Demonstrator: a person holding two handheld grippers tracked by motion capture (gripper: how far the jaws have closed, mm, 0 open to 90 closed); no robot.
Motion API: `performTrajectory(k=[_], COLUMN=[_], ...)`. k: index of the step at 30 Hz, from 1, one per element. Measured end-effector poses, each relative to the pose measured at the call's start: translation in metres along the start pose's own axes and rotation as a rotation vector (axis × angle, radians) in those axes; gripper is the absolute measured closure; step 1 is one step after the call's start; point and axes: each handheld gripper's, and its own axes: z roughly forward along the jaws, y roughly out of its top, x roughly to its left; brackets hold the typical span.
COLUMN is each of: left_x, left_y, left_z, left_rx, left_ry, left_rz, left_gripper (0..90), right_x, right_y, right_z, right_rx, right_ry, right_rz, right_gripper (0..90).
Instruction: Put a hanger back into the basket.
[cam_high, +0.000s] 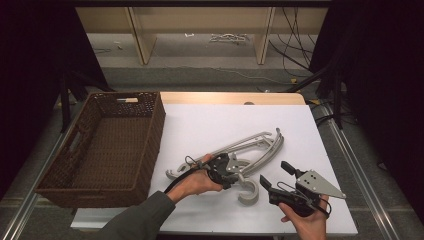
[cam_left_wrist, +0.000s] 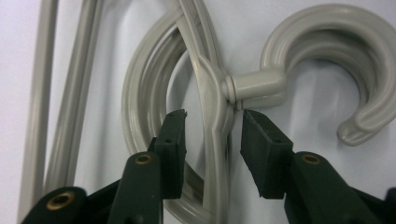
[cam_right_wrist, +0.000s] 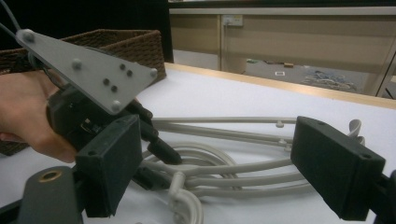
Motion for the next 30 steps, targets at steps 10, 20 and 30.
performTrajectory(k=[10, 20, 30], left_x=[0.004, 0.009, 0.02], left_y=[0.001, 0.002, 0.002], left_z=[0.003, -0.009, -0.022], left_rx=[-0.001, -0.038, -0.121], left_ry=[-0.062, -0.049, -0.066], left_rz=[-0.043, -0.049, -0.153], left_gripper=[77.7, 80.8, 81.0], right_x=[-0.001, -0.001, -0.002], right_y=[0.0, 0.0, 0.001], right_z=[0.0, 0.0, -0.001], right_rx=[0.002, 0.006, -0.016], right_ry=[-0.004, -0.001, -0.01], right_rz=[0.0, 0.005, 0.004], right_gripper=[17.8, 18.2, 18.8])
